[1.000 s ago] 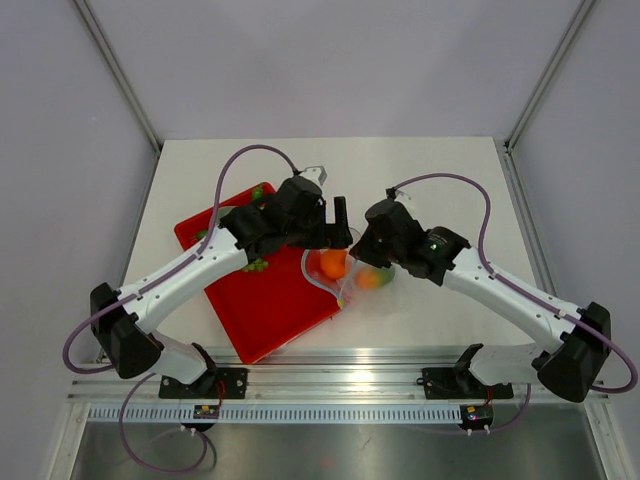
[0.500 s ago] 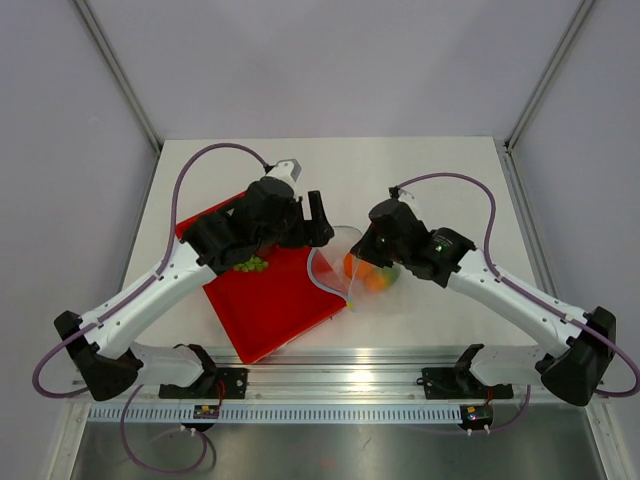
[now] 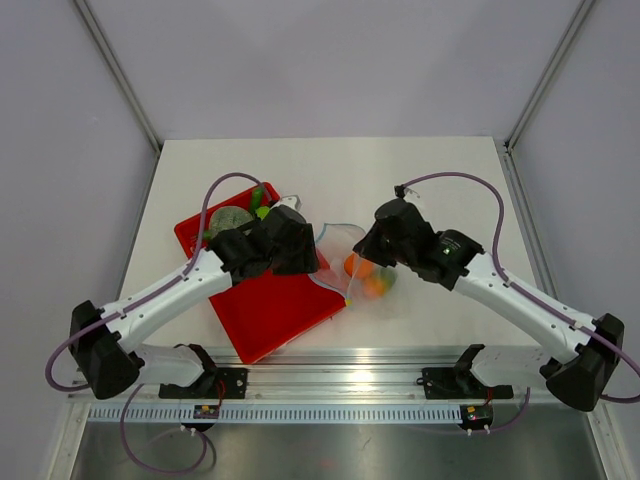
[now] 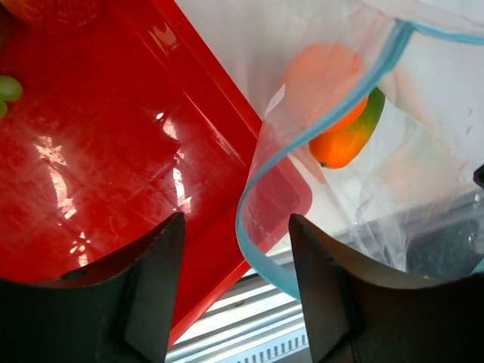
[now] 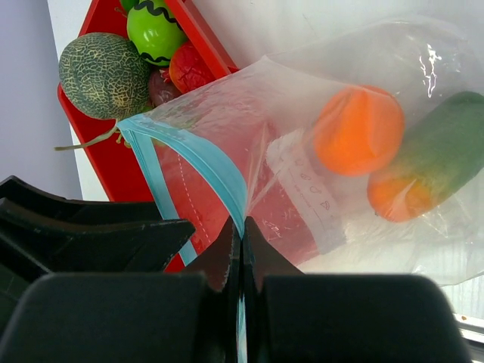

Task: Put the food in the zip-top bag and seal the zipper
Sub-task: Adjust the zipper food storage bag at the center of the board.

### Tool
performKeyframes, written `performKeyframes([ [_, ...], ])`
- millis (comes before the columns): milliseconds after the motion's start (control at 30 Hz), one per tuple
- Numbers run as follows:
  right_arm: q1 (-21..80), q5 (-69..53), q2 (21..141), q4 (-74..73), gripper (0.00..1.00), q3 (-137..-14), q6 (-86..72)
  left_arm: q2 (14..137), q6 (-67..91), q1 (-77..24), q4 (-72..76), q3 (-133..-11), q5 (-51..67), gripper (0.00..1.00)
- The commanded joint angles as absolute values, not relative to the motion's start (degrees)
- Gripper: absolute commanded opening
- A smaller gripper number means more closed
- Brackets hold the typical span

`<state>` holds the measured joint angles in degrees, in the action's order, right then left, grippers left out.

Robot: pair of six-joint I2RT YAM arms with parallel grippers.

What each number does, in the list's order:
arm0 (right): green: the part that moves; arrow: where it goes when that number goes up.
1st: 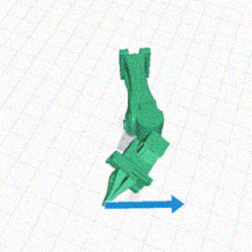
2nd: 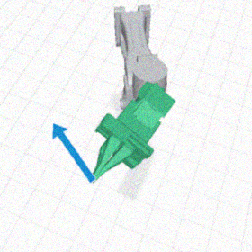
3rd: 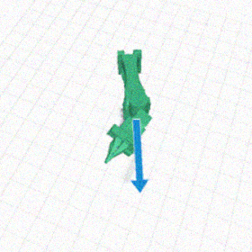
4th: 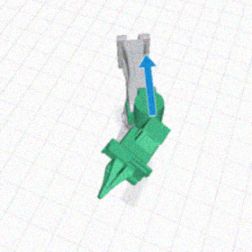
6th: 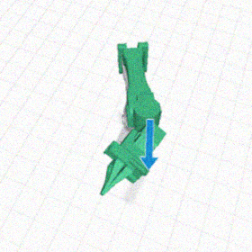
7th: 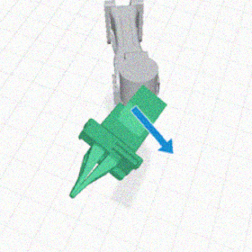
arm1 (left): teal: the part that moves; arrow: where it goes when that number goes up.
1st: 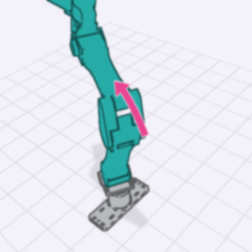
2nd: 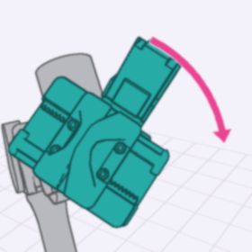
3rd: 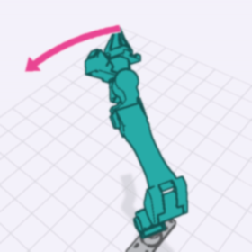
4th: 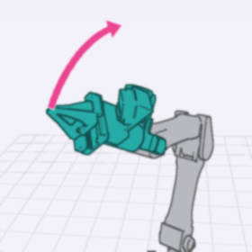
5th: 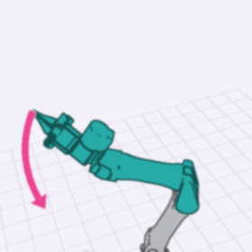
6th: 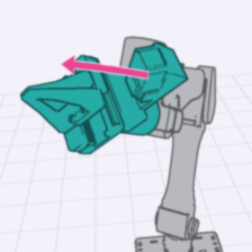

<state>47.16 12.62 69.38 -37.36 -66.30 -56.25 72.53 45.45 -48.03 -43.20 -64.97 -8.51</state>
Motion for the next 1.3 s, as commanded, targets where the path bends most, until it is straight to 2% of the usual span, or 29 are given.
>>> performKeyframes([
  [0, 47.7, 15.2, 67.4, -37.8, 0.0, -67.2, -56.6, 74.8, 45.2, -48.1, -39.4, -66.2, -7.3, 0.55],
  [33, 47.6, 16.1, 67.2, -38.4, 0.0, -67.6, -56.3, 75.4, 44.7, -48.1, -39.5, -68.2, -6.8, 0.44],
  [133, 47.7, 18.7, 66.4, -42.4, 0.0, -70.8, -54.8, 77.8, 41.9, -48.1, -40.3, -73.7, -5.7, 0.19],
  [167, 47.7, 19.3, 66.0, -43.9, 0.0, -72.3, -53.5, 78.2, 41.5, -48.1, -40.5, -78.0, -4.7, 0.06],
  [200, 47.7, 19.6, 65.7, -45.2, 0.0, -75.6, -52.8, 78.7, 40.5, -48.1, -40.5, -79.9, -3.5, 0.0],
  [367, 47.7, 23.3, 61.6, -51.4, 0.0, -80.9, -50.8, 79.3, 40.2, -48.1, -36.7, -85.1, 4.4, 0.0],
  [667, 47.7, 26.6, 59.8, -53.9, 0.0, -70.0, -55.3, 88.7, 35.5, -47.8, -36.9, -84.9, 6.3, 0.0],
  [833, 47.7, 27.9, 59.5, -55.3, 0.0, -68.7, -55.7, 90.6, 31.8, -47.8, -37.4, -84.8, 9.7, 0.0],
  [900, 47.7, 27.9, 59.9, -56.2, 0.11, -68.9, -55.5, 90.7, 30.2, -47.7, -37.9, -84.6, 10.5, 0.0],
  [1033, 47.7, 27.2, 61.0, -56.7, 0.23, -68.9, -55.0, 90.6, 28.7, -47.7, -38.3, -84.6, 11.6, 0.0],
  [1167, 47.7, 26.6, 61.4, -56.2, 0.48, -69.4, -54.8, 90.8, 28.1, -47.7, -38.8, -84.8, 12.4, 0.0],
  [1200, 47.8, 26.5, 61.4, -56.1, 0.51, -69.5, -54.8, 90.8, 28.0, -47.8, -38.8, -84.9, 12.4, 0.0],
  [1267, 47.7, 26.6, 61.4, -55.9, 0.49, -70.1, -54.6, 90.8, 27.8, -47.7, -38.9, -84.9, 12.7, 0.0],
])
